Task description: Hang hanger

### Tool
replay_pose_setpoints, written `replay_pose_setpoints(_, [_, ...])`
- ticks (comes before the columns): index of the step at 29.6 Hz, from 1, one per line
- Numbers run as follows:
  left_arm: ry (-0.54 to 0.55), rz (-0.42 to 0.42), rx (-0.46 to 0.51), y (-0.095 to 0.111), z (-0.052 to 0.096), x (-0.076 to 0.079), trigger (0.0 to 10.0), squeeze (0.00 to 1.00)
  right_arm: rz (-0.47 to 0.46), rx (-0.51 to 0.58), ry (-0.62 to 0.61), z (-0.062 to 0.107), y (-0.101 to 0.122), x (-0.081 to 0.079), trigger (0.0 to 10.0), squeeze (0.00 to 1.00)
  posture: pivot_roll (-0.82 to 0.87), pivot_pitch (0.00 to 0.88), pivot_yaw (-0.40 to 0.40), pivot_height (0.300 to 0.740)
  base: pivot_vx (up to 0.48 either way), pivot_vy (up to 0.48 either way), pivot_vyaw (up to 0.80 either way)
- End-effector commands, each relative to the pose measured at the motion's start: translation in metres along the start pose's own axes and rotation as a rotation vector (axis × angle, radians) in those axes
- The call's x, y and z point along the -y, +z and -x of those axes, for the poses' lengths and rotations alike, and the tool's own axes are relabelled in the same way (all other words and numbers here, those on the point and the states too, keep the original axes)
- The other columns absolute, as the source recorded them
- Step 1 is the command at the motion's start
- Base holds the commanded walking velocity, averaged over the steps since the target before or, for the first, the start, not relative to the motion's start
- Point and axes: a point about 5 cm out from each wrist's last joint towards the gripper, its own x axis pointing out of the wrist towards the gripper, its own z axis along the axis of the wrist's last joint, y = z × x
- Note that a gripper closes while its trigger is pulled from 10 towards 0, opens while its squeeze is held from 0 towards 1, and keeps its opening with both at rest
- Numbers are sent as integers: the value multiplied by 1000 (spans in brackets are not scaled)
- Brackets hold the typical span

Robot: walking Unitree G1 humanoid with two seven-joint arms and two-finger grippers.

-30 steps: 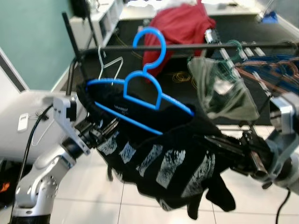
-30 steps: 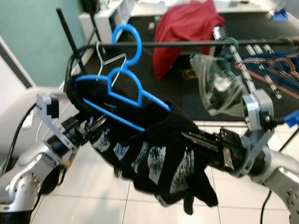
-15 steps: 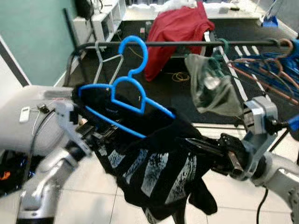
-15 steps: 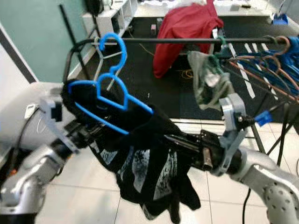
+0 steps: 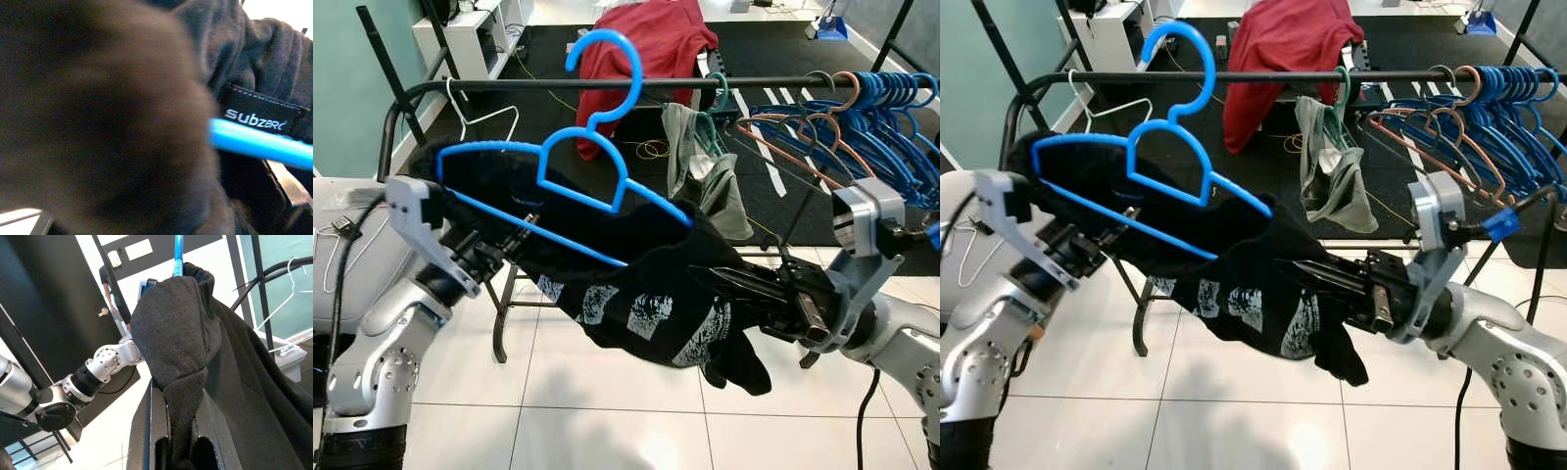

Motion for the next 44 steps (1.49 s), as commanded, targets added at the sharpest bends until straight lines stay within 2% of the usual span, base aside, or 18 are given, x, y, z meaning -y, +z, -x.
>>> replay_pose_setpoints(1, [-2,-4,7,7,6,-6,10000,0,32,15,22,1,6,-1,0,0,-115,99,14,740,0,0,0])
replay_pose_setpoints(2, [-2,-4,7,7,6,-6,10000,0,32,15,22,1,6,-1,0,0,-115,99,14,740,0,0,0])
replay_pose_setpoints(4, [-213,13,-113,4,29,2,10000,0,48,10,-8,5,8,3,0,0,-114,103,12,740,0,0,0])
replay_pose_setpoints(8, [-313,-16,-252,-2,46,5,10000,0,56,10,-23,8,9,5,0,0,-110,105,11,740,0,0,0])
replay_pose_setpoints(11, [-283,-82,-323,-6,52,-2,10000,0,59,11,-25,9,10,5,0,0,-108,106,10,740,0,0,0])
replay_pose_setpoints(16, [-156,-129,-282,-2,43,-15,10000,0,59,14,-21,7,10,5,0,0,-104,107,9,740,0,0,0])
replay_pose_setpoints(17, [-109,-129,-251,-2,38,-19,4314,0,58,14,-18,7,9,5,0,0,-104,107,9,740,0,0,0])
replay_pose_setpoints(19, [-109,-129,-251,-2,38,-19,4314,0,58,14,-18,7,9,5,0,0,-104,107,9,740,0,0,0])
replay_pose_setpoints(20, [-60,-119,-218,-1,34,-22,0,0,58,13,-14,6,9,4,0,0,-104,108,10,740,0,0,0])
replay_pose_setpoints(25, [175,-129,-130,0,21,-41,0,0,51,4,4,4,7,1,0,0,-105,108,12,740,0,0,0])
replay_pose_setpoints(28, [401,-224,-109,10,21,-66,0,0,39,-49,10,5,0,-2,0,0,-110,107,16,740,0,0,0])
replay_pose_setpoints(33, [524,-317,-116,24,28,-85,0,0,38,-109,-32,11,-8,0,0,0,-110,106,18,740,0,0,0])
replay_pose_setpoints(35, [599,-447,-162,39,36,-100,353,0,46,-159,-113,25,-12,6,0,0,-105,103,20,740,0,0,0])
replay_pose_setpoints(37, [599,-447,-162,39,36,-100,353,0,46,-159,-113,25,-12,6,0,0,-105,103,20,740,0,0,0])
replay_pose_setpoints(38, [628,-507,-181,46,39,-105,3098,0,47,-180,-149,32,-14,8,0,0,-107,102,19,740,0,0,0])
replay_pose_setpoints(41, [659,-547,-183,56,42,-110,3412,0,41,-204,-172,39,-17,8,0,0,-109,100,19,740,0,0,0])
replay_pose_setpoints(42, [731,-577,-161,71,47,-119,10000,0,25,-234,-177,45,-21,5,0,0,-107,96,20,740,0,0,0])
replay_pose_setpoints(44, [753,-576,-155,75,48,-122,10000,0,20,-237,-172,45,-21,4,0,0,-107,96,20,740,0,0,0])
